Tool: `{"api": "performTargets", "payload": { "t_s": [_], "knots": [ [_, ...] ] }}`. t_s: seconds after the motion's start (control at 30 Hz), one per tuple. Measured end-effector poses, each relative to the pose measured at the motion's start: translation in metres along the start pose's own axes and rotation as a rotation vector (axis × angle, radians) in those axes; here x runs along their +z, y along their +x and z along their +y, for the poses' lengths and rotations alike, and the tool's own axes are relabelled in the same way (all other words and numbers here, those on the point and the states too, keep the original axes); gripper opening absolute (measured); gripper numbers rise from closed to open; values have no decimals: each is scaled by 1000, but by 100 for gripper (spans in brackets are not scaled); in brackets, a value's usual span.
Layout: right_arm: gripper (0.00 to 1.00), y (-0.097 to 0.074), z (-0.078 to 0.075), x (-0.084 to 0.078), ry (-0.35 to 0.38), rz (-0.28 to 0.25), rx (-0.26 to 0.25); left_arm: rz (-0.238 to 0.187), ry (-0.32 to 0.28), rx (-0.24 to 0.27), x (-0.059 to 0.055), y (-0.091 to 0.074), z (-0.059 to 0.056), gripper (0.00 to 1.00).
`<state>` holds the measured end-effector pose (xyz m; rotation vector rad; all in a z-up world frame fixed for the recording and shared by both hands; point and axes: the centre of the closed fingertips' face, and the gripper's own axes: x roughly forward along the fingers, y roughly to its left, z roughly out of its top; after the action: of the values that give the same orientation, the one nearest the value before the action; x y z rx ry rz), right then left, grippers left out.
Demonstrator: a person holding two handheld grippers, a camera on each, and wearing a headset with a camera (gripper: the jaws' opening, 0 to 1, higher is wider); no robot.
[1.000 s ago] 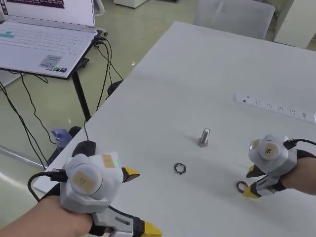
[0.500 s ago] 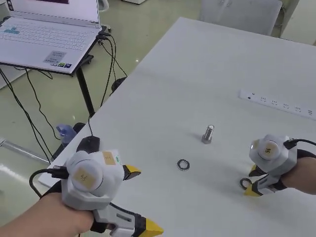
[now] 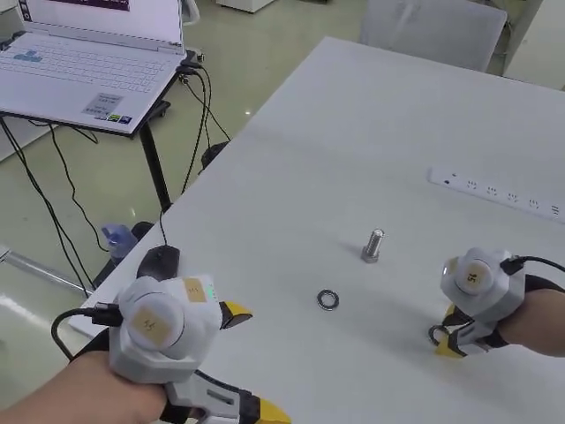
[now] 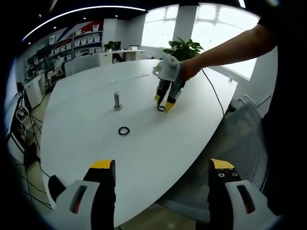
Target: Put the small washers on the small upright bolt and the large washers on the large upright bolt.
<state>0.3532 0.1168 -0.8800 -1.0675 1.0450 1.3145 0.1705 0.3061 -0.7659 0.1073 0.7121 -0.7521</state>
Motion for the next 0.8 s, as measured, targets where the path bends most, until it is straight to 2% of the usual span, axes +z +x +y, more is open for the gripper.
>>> {"api": "performTargets", "payload": {
  "t_s": [0.07, 0.27, 0.43, 0.8],
  "knots": [
    [25, 0, 1, 1, -1, 6, -5, 0, 1, 3, 0, -1, 1, 79],
    [23, 0, 0, 1, 11, 32, -19, -5, 1, 3, 2, -1, -1, 78],
    [22, 0, -3, 0, 55, 11, -17, -7, 6, 2, 4, 0, -3, 78],
    [21, 0, -1, 1, 60, 18, -10, -1, 5, 1, 3, 1, -3, 77]
  ]
}}
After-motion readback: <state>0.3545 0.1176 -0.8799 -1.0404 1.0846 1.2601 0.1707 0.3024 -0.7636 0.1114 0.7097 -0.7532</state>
